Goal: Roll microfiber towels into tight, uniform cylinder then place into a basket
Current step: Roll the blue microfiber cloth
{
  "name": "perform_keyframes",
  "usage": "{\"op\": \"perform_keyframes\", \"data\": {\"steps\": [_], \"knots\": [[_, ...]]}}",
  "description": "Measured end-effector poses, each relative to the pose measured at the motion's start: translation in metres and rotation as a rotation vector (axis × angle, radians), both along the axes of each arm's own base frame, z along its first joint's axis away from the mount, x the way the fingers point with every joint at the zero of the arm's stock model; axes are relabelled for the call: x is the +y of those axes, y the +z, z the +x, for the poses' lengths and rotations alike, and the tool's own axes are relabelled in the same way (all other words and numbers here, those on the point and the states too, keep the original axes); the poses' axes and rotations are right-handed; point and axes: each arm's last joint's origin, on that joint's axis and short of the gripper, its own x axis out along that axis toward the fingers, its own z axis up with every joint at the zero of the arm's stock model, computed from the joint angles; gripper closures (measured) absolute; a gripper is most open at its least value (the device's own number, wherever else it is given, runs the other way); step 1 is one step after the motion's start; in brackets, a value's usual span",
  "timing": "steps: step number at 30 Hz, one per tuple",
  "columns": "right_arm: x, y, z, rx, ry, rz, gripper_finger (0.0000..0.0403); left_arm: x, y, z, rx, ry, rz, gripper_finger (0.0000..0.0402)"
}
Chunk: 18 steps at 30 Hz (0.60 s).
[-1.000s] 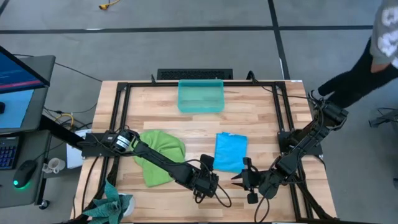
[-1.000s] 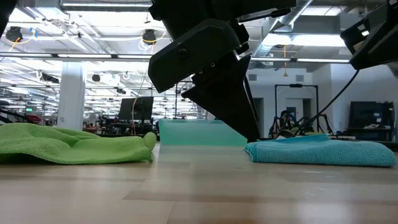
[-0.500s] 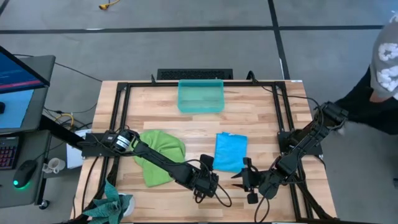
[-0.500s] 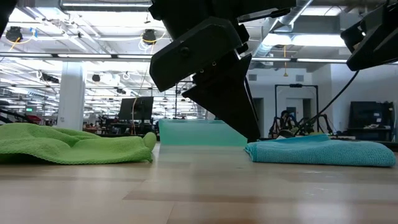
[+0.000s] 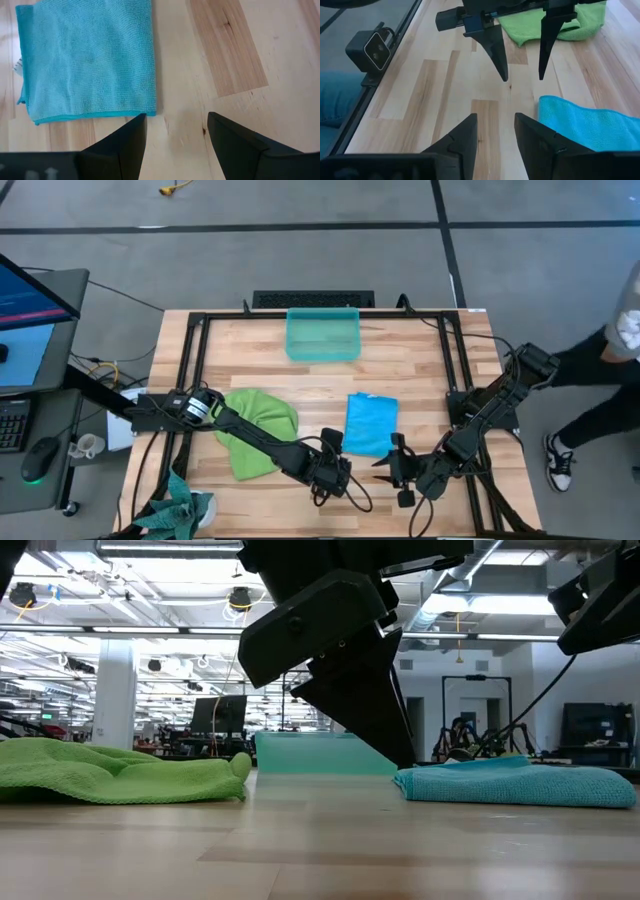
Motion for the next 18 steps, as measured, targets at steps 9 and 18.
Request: {"op": "perform_keyframes", "data": {"steps": [9, 18], "knots": [[-0.009, -0.005, 0.002, 0.054, -0.027, -0.056, 0.0246, 0.0, 0.0, 0.0, 0.0, 0.001, -0.001, 0.0198], [-0.027, -0.01, 0.009, 0.133, -0.076, -0.099, 0.0246, 0.0, 0.0, 0.0, 0.009, -0.003, -0.037, 0.0198]]}}
